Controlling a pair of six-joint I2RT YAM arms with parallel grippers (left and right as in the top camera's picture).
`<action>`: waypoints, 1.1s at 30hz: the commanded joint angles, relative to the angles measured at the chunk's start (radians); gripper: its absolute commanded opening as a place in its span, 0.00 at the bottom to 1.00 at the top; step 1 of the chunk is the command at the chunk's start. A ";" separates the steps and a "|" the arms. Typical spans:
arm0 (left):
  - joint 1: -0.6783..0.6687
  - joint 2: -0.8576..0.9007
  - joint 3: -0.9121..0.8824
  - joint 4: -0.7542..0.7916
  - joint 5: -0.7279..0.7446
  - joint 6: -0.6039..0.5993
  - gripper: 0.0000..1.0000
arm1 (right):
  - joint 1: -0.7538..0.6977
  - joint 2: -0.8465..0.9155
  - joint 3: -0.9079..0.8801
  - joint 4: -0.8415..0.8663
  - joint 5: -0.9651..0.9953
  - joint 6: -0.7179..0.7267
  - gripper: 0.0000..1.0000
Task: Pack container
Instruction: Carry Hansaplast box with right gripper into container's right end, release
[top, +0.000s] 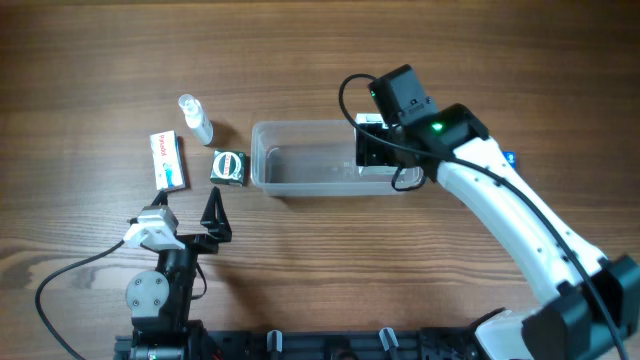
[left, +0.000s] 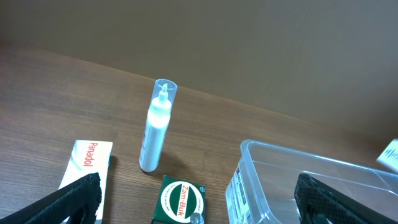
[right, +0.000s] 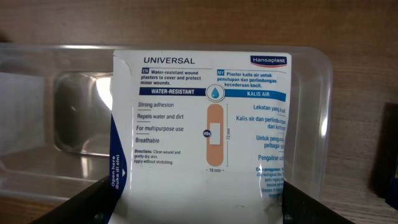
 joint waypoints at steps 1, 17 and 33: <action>0.006 -0.006 -0.008 -0.001 -0.013 0.023 1.00 | 0.006 0.058 -0.007 0.003 0.022 0.014 0.80; 0.006 -0.006 -0.008 -0.001 -0.013 0.023 1.00 | 0.005 0.130 -0.008 0.000 0.130 0.001 0.82; 0.006 -0.006 -0.008 -0.001 -0.013 0.023 1.00 | -0.005 0.061 0.108 -0.311 -0.154 0.074 0.04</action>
